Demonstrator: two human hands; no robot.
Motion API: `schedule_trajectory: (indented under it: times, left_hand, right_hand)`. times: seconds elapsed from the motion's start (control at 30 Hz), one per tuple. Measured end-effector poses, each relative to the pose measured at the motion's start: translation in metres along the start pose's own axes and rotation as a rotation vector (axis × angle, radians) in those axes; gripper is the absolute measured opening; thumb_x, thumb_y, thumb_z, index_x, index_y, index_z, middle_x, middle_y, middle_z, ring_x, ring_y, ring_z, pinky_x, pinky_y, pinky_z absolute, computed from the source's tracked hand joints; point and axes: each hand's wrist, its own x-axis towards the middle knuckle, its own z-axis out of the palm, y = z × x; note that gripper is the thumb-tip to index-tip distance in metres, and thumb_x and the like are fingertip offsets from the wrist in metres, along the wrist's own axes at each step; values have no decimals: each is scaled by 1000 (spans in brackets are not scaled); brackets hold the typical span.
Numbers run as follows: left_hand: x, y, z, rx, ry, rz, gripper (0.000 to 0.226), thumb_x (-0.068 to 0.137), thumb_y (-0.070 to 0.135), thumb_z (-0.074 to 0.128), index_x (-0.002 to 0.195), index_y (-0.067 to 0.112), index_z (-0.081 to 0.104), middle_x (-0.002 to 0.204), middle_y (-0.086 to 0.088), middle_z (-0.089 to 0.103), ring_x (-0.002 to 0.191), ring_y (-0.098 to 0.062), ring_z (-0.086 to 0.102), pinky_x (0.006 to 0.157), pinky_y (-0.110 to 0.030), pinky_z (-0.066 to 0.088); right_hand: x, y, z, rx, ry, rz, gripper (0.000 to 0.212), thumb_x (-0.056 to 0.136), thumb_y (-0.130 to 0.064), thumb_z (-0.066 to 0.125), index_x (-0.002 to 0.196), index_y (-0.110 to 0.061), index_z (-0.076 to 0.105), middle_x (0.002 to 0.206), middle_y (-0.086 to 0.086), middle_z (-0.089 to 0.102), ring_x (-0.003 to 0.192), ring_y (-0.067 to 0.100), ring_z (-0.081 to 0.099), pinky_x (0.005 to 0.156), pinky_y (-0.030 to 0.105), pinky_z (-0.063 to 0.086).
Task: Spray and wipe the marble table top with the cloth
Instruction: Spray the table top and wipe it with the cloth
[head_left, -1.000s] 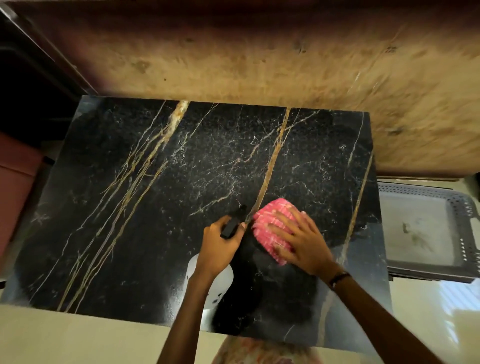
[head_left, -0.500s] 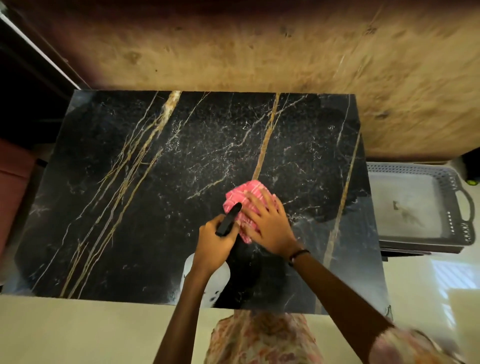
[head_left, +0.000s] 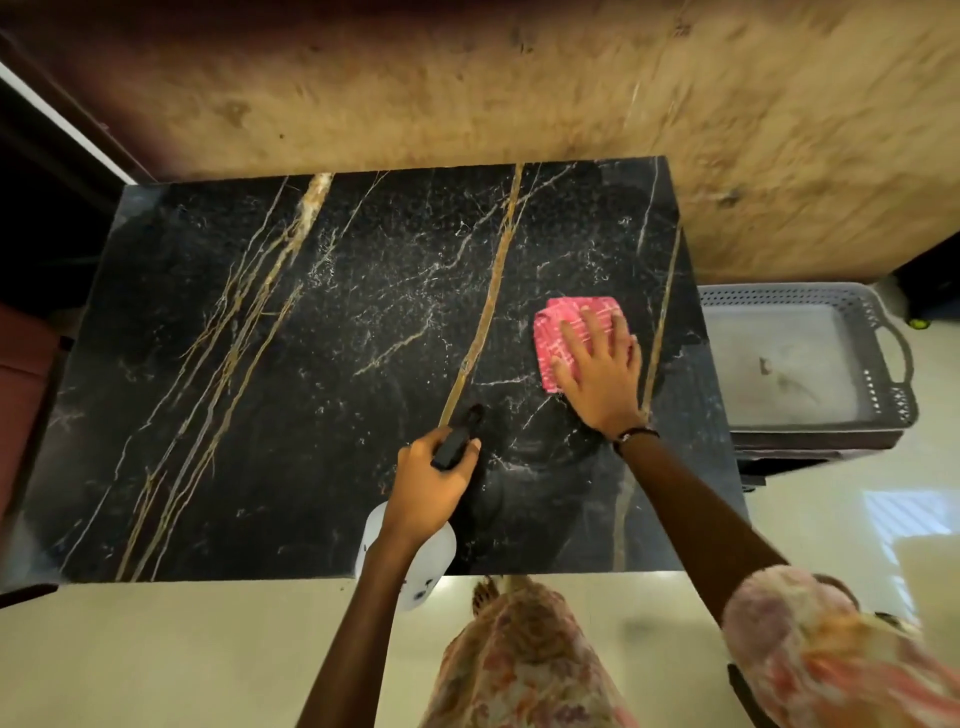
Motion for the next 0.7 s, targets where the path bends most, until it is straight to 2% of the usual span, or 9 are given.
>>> schedule_trajectory:
  times: [0.1,0.17,0.3,0.43,0.53,0.6,0.7]
  left_hand:
    - [-5,1,8,10,-12,8,8,88,24,63,89,16,66,81,-19,69,63,-21,61,54,-29,48]
    - [-7,1,13,5,-22,14,6,88,23,63,88,17,65,82,-19,69,63,-22,60,54,-28,47]
    - [-13,-2,22,4,-48,33,17,88,25,63,87,8,66,79,-24,67,63,-29,59,57,-35,46]
    - [-16,-2,31,21,-25,45,17,87,28,64,85,11,65,78,-19,67,66,-29,60,62,-39,48]
    - [-16,-3,37,23,0,28,16,86,29,65,85,13,65,77,-18,67,71,-34,63,67,-45,52]
    - [-15,-2,42,14,8,15,17,86,31,65,85,14,66,76,-20,67,74,-37,63,72,-51,53]
    - [-12,4,50,10,22,-1,19,86,29,65,86,11,67,77,-23,67,77,-39,64,74,-49,53]
  right_hand:
    - [-47,9,11,-41,11,-221,60,93,-53,29,147,-29,29,156,7,26,145,37,11,114,60,18]
    - [-84,32,15,-55,5,-270,59,94,-57,27,146,-29,31,155,8,30,145,34,11,115,55,17]
    - [-121,88,2,-24,34,-135,64,93,-65,15,148,-32,18,157,6,20,145,35,11,115,55,15]
    - [-74,111,-11,30,61,93,63,90,-58,27,146,-29,30,155,11,28,141,44,20,109,61,23]
    - [-16,99,-18,75,62,225,69,86,-59,25,146,-27,35,154,14,30,139,49,21,108,64,22]
    - [8,90,-18,51,32,215,72,85,-60,21,147,-27,32,156,13,25,140,49,15,109,63,16]
    - [-3,88,-13,-28,35,8,66,89,-55,25,148,-26,29,155,15,25,140,48,16,108,64,21]
